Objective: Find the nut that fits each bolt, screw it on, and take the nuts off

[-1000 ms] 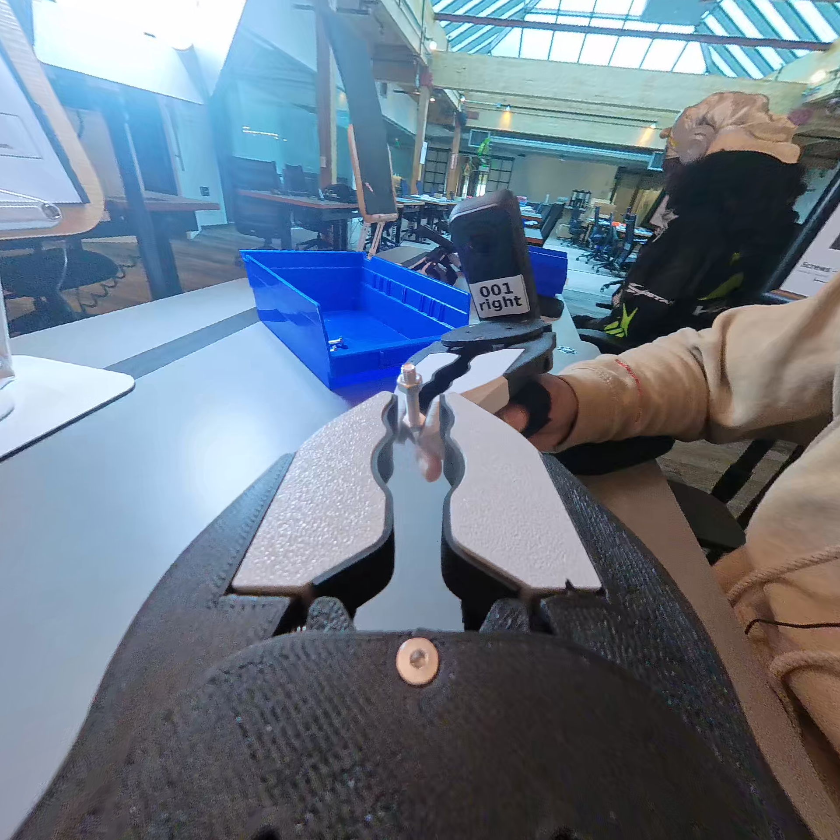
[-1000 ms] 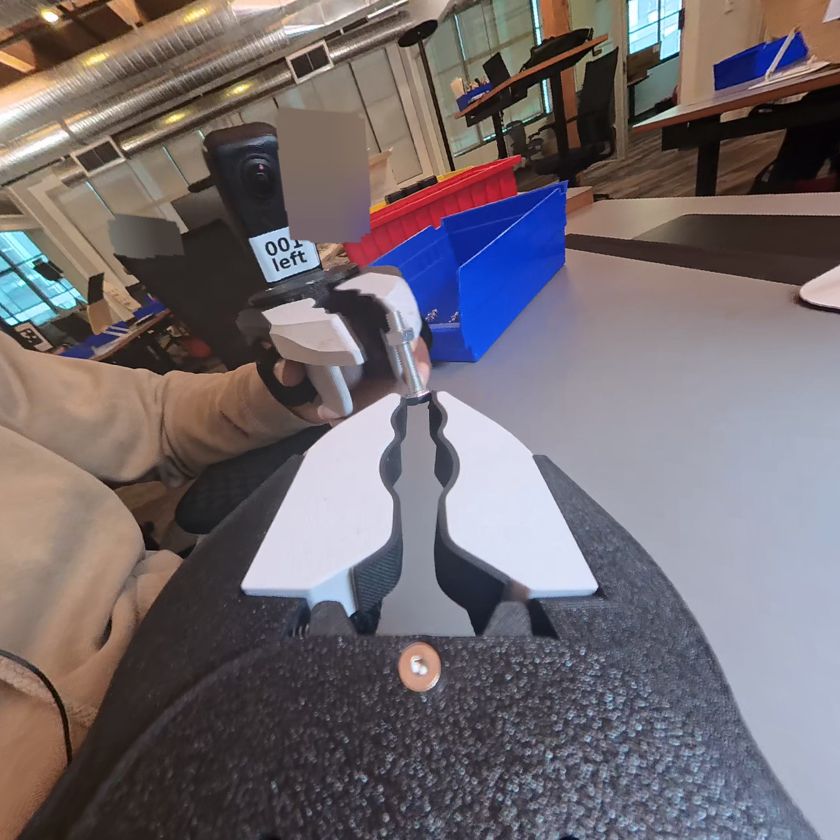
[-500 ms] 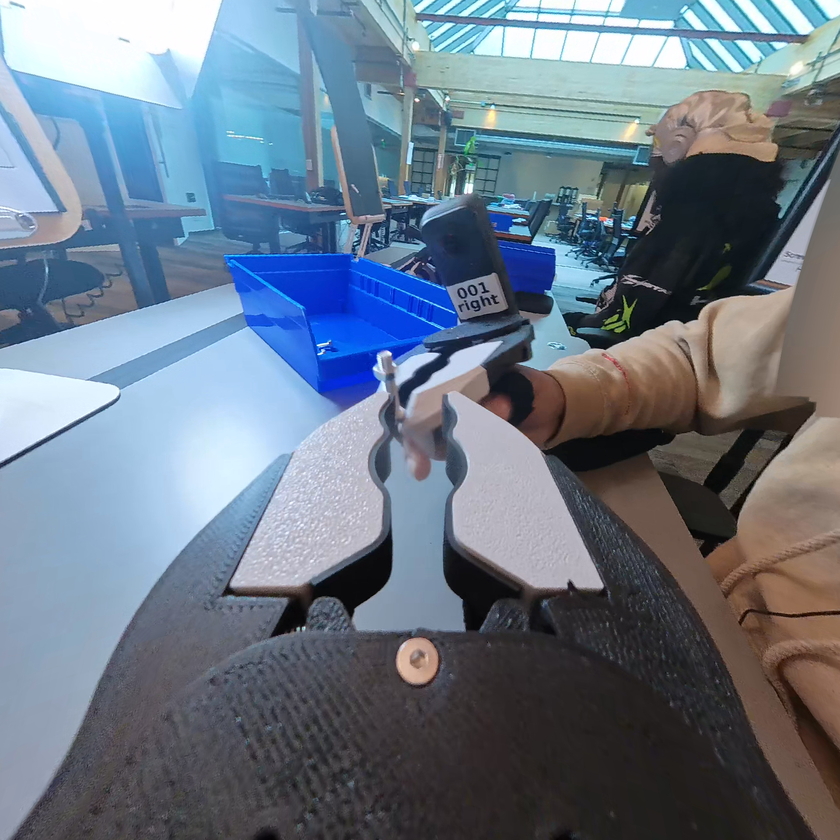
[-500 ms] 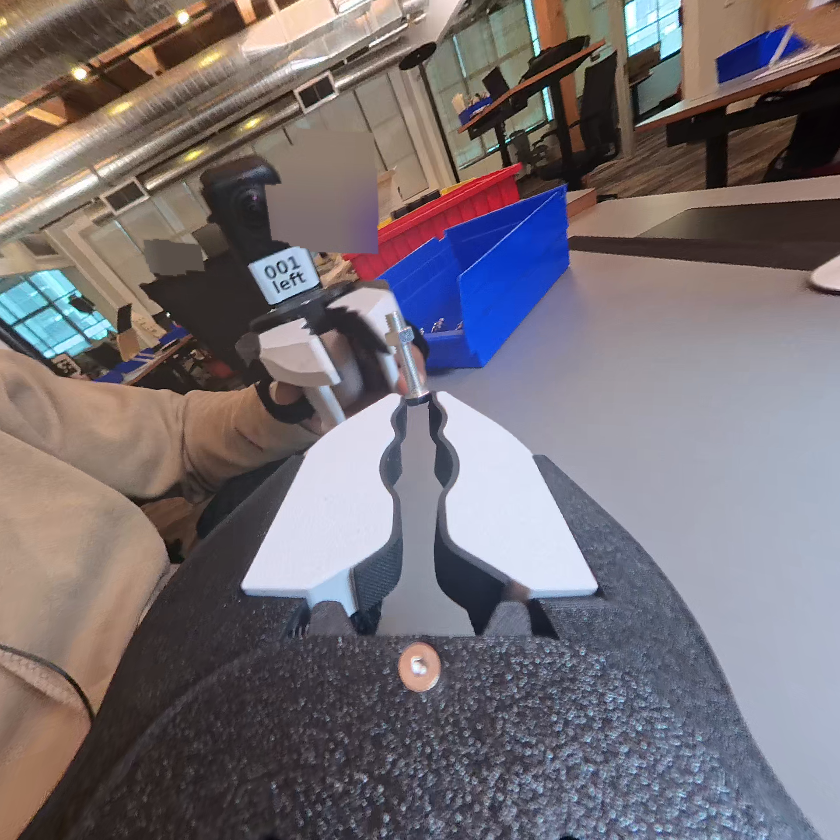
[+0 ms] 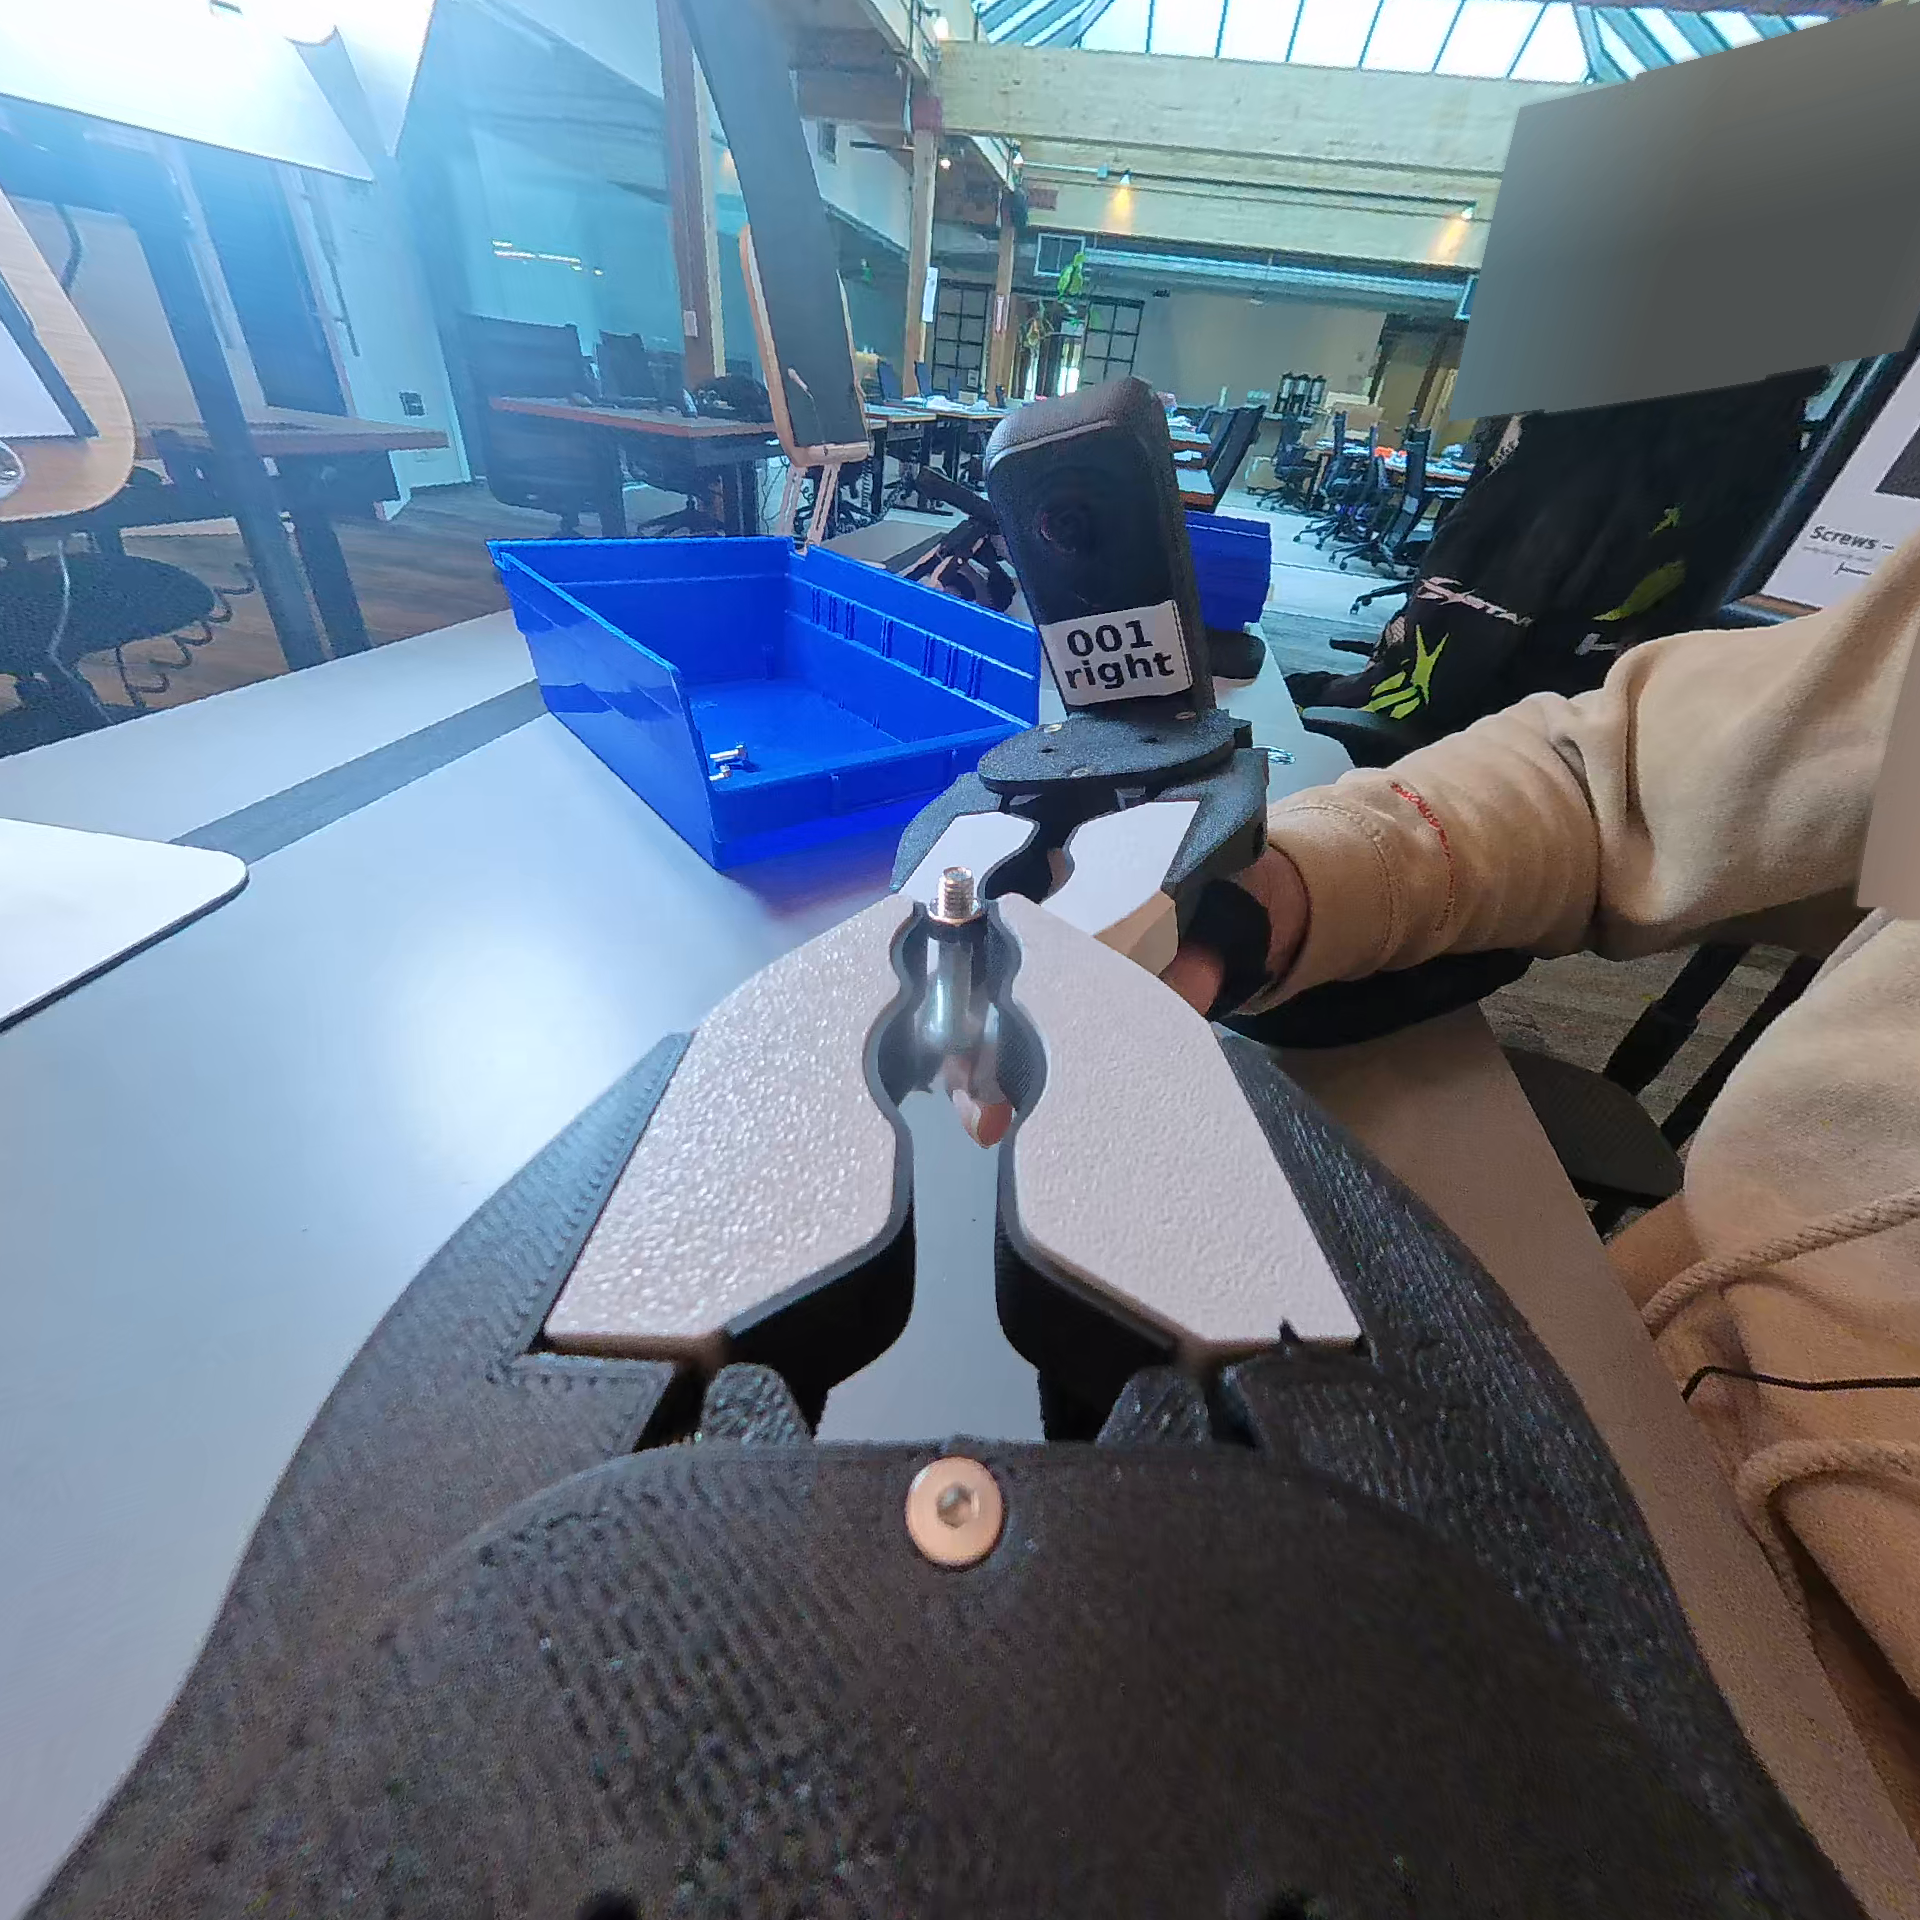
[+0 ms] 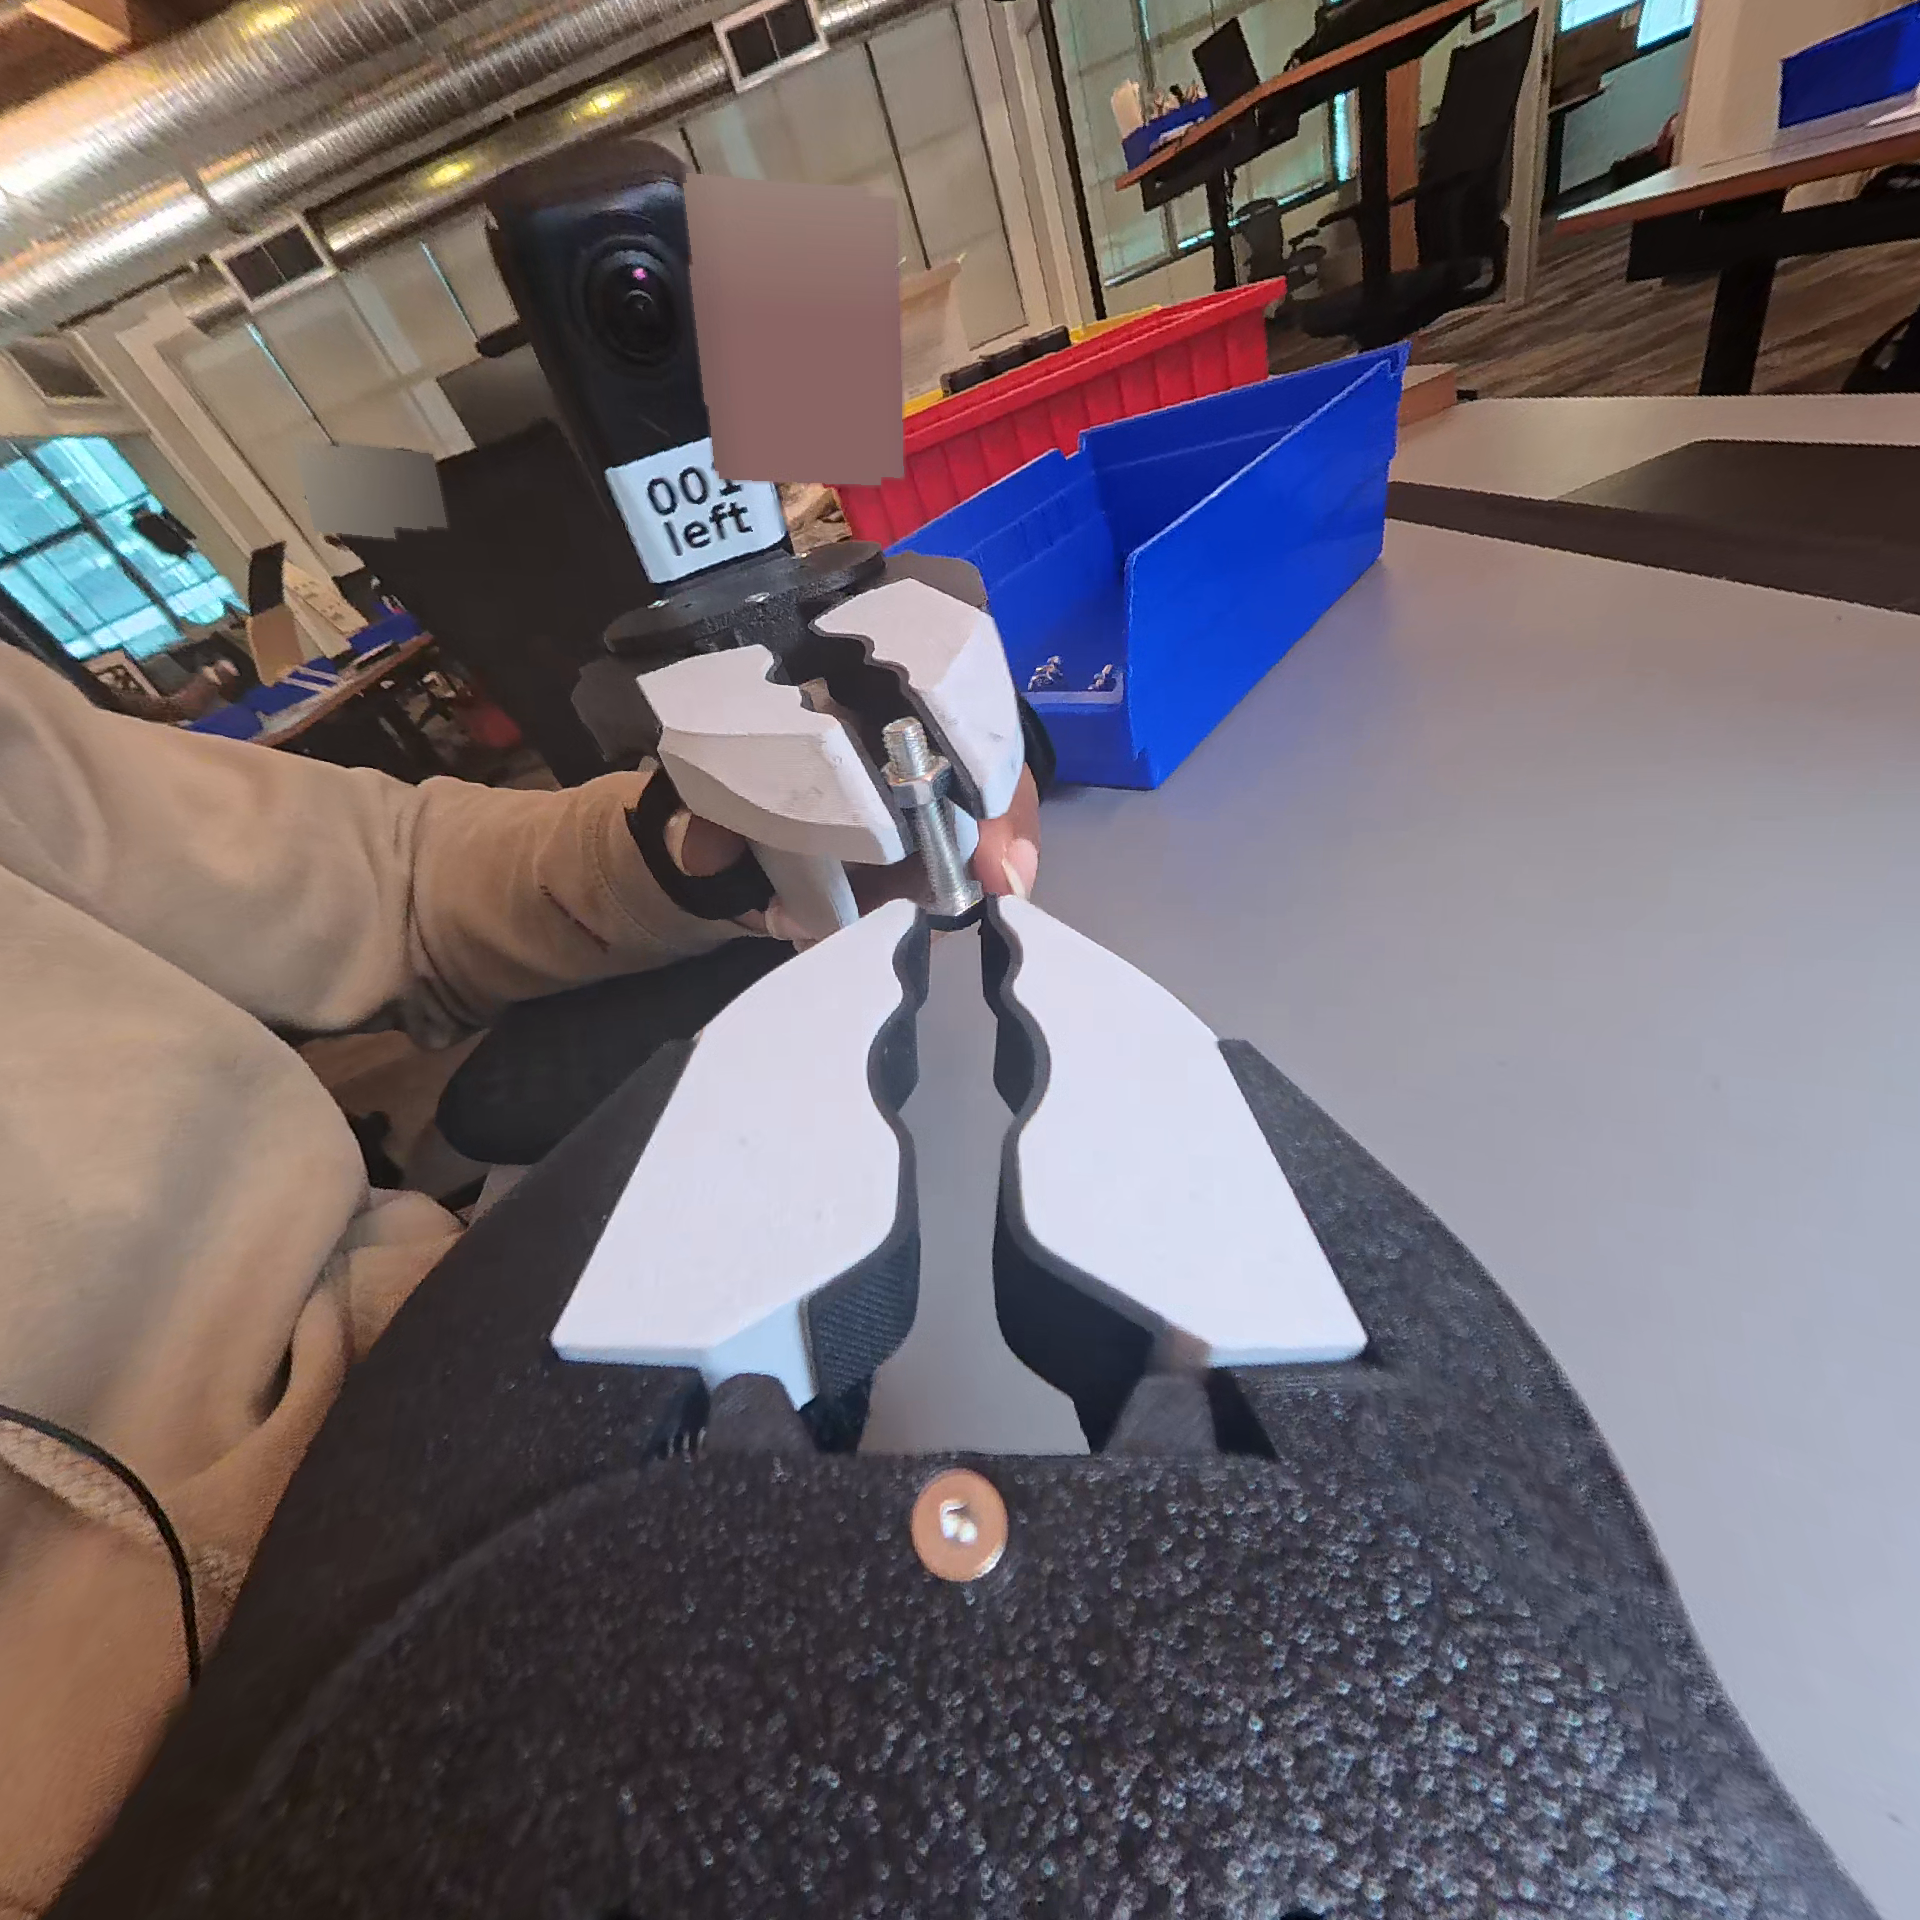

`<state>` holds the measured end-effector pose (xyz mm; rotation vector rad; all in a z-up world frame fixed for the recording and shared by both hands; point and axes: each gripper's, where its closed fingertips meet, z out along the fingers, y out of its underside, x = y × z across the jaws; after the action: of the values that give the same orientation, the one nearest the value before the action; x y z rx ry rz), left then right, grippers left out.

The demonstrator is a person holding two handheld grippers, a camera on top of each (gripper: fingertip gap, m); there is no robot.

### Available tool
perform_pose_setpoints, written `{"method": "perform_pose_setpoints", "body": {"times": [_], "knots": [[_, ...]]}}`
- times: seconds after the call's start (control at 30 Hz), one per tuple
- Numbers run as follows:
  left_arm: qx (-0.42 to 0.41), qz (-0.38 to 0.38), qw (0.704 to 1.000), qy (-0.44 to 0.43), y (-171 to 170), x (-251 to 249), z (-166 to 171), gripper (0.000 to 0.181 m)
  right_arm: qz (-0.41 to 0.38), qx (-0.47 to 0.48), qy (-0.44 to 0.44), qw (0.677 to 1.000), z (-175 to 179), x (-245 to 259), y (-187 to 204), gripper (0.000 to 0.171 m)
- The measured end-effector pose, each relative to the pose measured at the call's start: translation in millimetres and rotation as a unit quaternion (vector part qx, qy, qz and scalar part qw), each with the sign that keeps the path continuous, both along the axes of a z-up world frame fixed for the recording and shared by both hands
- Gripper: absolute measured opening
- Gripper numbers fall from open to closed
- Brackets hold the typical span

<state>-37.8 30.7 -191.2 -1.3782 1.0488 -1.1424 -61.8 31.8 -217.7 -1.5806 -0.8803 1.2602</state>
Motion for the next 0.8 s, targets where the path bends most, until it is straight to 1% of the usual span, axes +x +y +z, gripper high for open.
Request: {"method": "perform_pose_setpoints", "body": {"times": [0.07,0.1,0.13,0.17,0.27,0.3,0.37,0.47,0.57,0.67,0.73,0.8], "knots": [[0.002,0.010,1.000,0.000,3,-1,0,0.010,-0.013,-0.023,0.014,1.000,1,4,6,0.009],[0.003,0.011,1.000,-0.001,3,-2,1,0.013,-0.023,-0.036,0.024,0.999,2,7,10,0.008],[0.004,0.004,1.000,-0.001,2,-3,1,0.013,-0.035,-0.045,0.032,0.998,3,11,15,0.002],[0.005,-0.002,1.000,-0.003,0,-3,2,0.015,-0.045,-0.054,0.040,0.997,4,15,20,0.000],[0.012,0.012,1.000,-0.004,4,-4,3,0.012,-0.041,-0.061,0.048,0.996,5,19,21,0.000],[0.007,0.013,1.000,-0.005,5,-4,3,0.011,-0.037,-0.058,0.045,0.997,5,17,19,0.000],[-0.002,0.017,1.000,0.007,8,-5,-2,0.000,-0.033,-0.048,0.037,0.998,4,13,16,0.000],[-0.010,0.035,0.999,0.021,17,-9,-6,0.000,-0.040,-0.025,0.017,0.999,2,12,16,0.000],[-0.035,0.046,0.998,0.008,26,-16,-4,0.000,-0.048,-0.020,0.012,0.999,2,16,19,0.000],[-0.036,0.058,0.998,0.018,32,-19,-8,0.000,-0.049,-0.019,0.000,0.999,-2,15,20,0.000],[-0.038,0.066,0.997,0.033,36,-20,-13,0.000,-0.046,-0.021,-0.011,0.999,-6,14,19,0.000],[-0.048,0.081,0.993,0.075,44,-24,-28,0.000,-0.049,-0.019,-0.021,0.998,-10,14,20,0.000]]}}
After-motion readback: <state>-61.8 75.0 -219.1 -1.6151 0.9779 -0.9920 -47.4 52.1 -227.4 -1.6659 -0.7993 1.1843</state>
